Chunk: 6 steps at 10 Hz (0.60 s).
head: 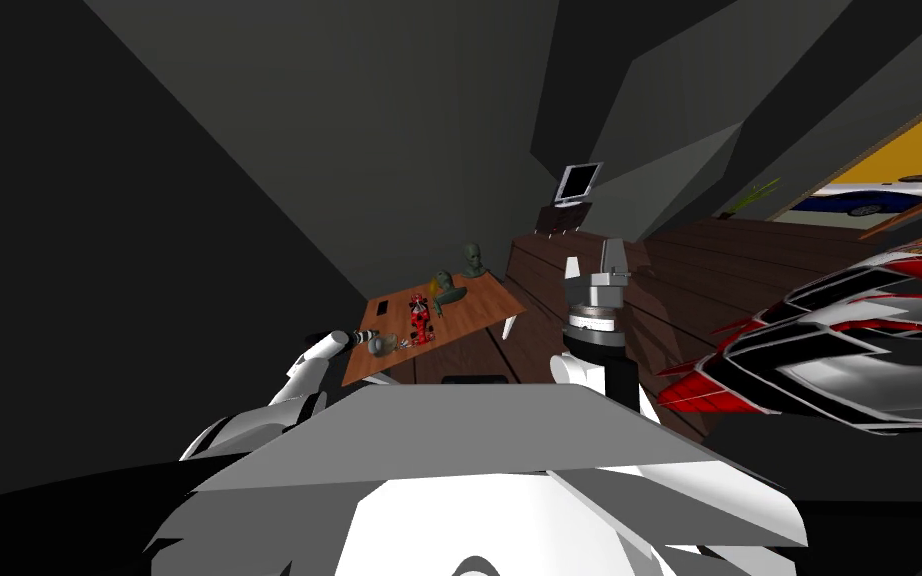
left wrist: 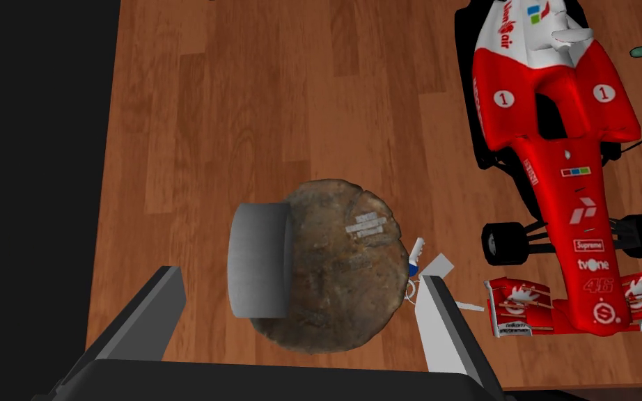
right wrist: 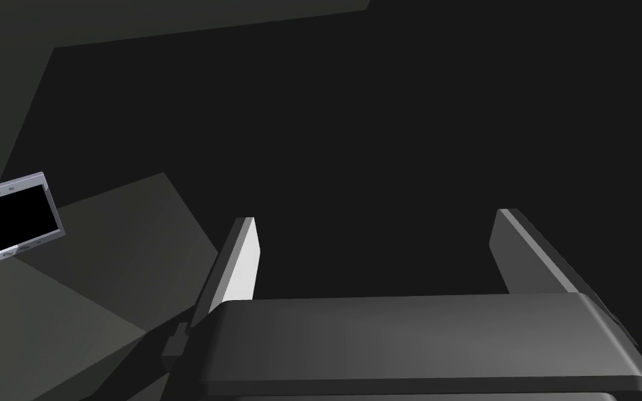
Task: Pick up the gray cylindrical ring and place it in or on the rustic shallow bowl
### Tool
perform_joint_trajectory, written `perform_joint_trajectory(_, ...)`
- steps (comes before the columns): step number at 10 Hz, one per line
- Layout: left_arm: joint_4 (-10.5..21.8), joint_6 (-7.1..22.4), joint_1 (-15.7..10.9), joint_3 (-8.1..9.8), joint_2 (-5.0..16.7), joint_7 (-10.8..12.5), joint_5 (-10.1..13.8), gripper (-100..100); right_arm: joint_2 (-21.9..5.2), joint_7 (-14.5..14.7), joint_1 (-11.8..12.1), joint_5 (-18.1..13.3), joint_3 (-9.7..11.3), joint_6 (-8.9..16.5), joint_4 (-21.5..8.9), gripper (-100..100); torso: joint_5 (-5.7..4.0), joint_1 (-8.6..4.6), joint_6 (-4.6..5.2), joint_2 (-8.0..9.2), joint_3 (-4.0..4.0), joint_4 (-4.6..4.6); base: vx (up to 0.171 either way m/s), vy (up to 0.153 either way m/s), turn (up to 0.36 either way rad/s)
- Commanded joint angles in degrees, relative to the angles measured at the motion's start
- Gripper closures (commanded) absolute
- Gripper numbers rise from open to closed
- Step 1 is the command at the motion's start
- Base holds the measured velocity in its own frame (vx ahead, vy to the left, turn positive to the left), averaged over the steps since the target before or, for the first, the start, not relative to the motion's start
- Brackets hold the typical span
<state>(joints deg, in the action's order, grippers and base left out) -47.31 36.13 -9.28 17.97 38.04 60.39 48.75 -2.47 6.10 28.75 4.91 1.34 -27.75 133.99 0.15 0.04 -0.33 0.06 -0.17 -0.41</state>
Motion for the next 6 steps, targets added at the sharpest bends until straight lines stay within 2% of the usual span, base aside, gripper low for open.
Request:
perform_joint_trajectory(1,0.0,0.0,0.0,0.0,0.0,0.0,0.0,0,0.0,0.0,0.0,0.0,0.0,0.0,0.0,0,0.0,0.0,0.0,0.0,0.0,0.0,-0.003,-0.005,0.001)
perform_joint_trajectory(6,-0.02,-0.01,0.01,0.0,-0.02,0.01,-0.01,0,0.0,0.0,0.0,0.0,0.0,0.0,0.0,0,0.03,0.13,0.0,-0.07,-0.05,-0.02,0.0,0.0,0.0)
